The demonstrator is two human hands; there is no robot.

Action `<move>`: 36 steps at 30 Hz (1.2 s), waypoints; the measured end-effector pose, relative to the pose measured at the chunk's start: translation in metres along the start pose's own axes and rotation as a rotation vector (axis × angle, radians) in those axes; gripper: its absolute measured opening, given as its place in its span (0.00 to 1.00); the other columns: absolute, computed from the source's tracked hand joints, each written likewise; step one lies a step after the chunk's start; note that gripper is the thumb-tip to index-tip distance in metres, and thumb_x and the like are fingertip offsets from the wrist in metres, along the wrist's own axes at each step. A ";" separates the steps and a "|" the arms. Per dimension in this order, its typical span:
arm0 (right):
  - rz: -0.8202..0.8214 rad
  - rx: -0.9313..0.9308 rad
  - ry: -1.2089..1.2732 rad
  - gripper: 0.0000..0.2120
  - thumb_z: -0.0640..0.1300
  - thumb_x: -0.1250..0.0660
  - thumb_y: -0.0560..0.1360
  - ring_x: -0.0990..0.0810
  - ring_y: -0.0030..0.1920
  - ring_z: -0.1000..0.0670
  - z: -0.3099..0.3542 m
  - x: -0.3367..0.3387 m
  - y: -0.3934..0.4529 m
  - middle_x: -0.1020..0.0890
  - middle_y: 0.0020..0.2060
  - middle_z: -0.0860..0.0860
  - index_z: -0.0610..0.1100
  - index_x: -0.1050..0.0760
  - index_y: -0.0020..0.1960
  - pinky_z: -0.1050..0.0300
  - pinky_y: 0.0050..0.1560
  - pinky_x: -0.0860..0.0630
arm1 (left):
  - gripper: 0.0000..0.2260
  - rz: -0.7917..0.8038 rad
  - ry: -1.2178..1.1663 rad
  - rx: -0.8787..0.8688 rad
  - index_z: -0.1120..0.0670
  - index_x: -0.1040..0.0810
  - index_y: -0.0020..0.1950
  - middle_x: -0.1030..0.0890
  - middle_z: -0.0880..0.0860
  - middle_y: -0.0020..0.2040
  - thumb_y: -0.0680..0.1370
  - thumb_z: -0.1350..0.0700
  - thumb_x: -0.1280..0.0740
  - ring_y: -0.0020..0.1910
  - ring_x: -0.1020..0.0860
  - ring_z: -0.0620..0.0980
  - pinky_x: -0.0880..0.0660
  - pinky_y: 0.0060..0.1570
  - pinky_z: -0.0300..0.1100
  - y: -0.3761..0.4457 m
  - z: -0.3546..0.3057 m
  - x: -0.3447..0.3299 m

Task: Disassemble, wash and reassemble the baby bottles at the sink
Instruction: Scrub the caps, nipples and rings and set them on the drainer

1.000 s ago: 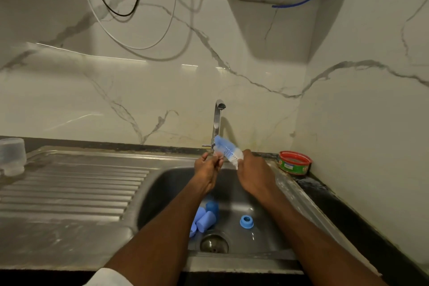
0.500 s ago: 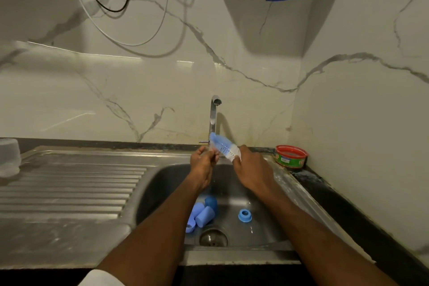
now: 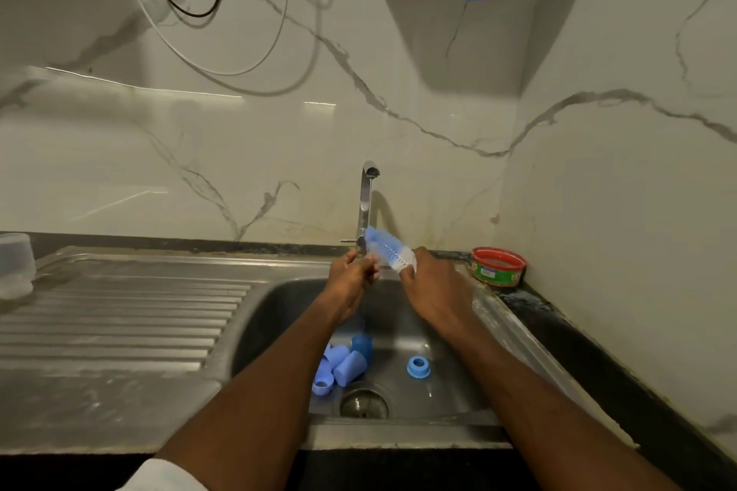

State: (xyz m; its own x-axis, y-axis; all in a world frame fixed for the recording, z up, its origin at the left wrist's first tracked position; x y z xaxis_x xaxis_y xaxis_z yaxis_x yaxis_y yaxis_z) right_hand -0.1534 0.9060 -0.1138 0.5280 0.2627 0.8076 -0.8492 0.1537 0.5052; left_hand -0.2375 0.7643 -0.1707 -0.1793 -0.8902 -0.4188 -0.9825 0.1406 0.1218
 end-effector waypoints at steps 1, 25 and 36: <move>0.018 -0.015 0.002 0.18 0.56 0.41 0.82 0.19 0.54 0.42 -0.002 -0.001 0.000 0.18 0.58 0.45 0.47 0.29 0.67 0.48 0.50 0.23 | 0.03 0.058 -0.020 0.017 0.60 0.22 0.55 0.21 0.56 0.42 0.82 0.63 0.34 0.39 0.23 0.48 0.23 0.48 0.42 -0.002 0.000 -0.005; -0.086 -0.054 -0.133 0.14 0.52 0.42 0.83 0.18 0.52 0.42 -0.012 0.021 -0.002 0.17 0.54 0.45 0.47 0.30 0.64 0.51 0.42 0.27 | 0.20 -0.429 0.782 -0.266 0.55 0.28 0.61 0.23 0.52 0.50 0.75 0.54 0.24 0.49 0.25 0.50 0.28 0.51 0.40 -0.008 -0.022 0.034; 0.005 -0.075 -0.201 0.15 0.53 0.40 0.82 0.18 0.55 0.42 -0.013 0.009 -0.001 0.17 0.57 0.45 0.49 0.27 0.66 0.50 0.48 0.25 | 0.15 -0.160 1.078 -0.519 0.47 0.33 0.52 0.19 0.45 0.43 0.77 0.49 0.26 0.42 0.20 0.45 0.25 0.41 0.42 -0.006 -0.026 0.009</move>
State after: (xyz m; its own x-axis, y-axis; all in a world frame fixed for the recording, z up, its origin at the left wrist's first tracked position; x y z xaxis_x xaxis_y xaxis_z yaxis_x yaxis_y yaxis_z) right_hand -0.1482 0.9206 -0.1107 0.5085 0.0697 0.8582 -0.8461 0.2253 0.4831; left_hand -0.2318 0.7436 -0.1517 0.3192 -0.8209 0.4735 -0.8084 0.0249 0.5882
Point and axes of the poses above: each hand's wrist, its own y-axis towards the middle knuckle, its own x-axis out of the back of the hand, z = x × y, the point moved 7 cm from there along y, towards the middle knuckle
